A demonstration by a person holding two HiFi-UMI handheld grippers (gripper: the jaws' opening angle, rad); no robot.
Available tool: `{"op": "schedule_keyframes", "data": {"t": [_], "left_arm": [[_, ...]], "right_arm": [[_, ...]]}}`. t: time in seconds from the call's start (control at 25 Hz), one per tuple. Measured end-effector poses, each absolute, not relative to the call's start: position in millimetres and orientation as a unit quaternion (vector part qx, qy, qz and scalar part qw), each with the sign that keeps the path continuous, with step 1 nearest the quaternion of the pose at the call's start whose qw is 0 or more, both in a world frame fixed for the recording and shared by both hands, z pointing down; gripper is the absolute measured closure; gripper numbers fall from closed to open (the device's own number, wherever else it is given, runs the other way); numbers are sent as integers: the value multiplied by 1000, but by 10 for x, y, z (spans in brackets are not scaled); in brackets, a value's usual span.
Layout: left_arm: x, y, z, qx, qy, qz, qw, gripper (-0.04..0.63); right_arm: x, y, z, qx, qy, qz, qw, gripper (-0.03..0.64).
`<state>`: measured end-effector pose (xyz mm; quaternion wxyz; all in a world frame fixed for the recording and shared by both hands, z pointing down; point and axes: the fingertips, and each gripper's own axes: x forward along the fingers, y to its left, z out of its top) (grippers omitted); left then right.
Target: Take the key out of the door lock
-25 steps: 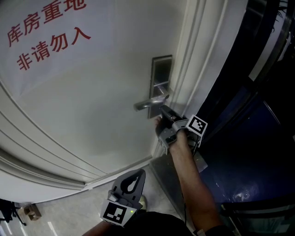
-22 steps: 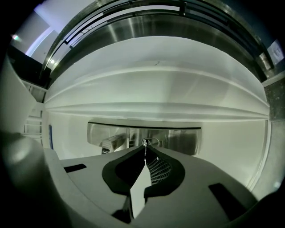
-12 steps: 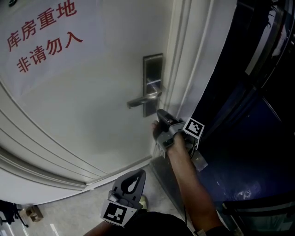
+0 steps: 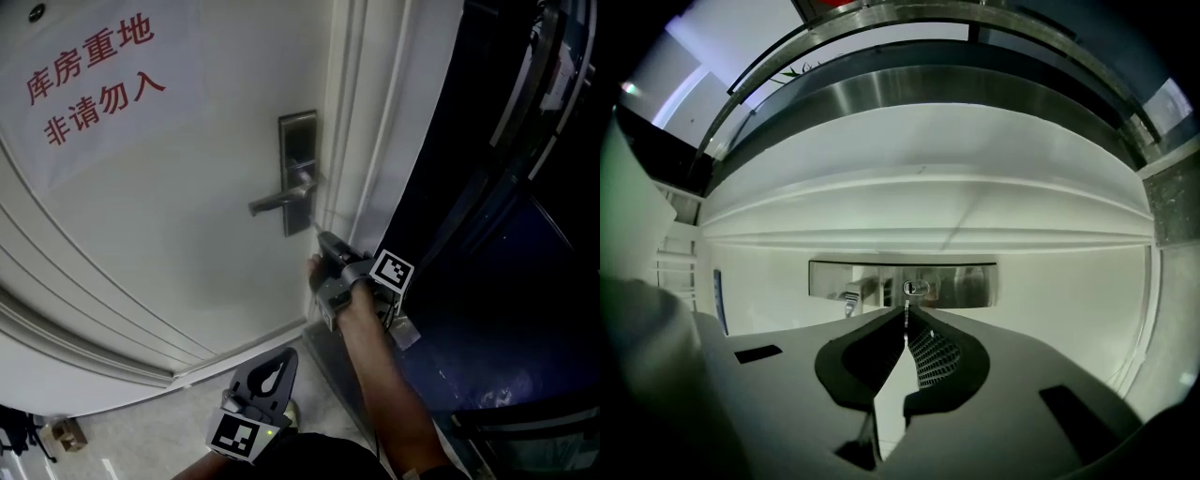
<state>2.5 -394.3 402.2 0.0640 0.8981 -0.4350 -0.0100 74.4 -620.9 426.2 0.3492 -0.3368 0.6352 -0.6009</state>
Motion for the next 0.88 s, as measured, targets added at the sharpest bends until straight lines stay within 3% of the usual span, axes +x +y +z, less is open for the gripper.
{"op": "schedule_keyframes", "data": {"t": [0.88], "left_arm": [[296, -3582, 3933, 902, -430, -10, 44, 589]], "right_arm": [[904, -5757, 4167, -328, 642, -593, 357, 597]]}}
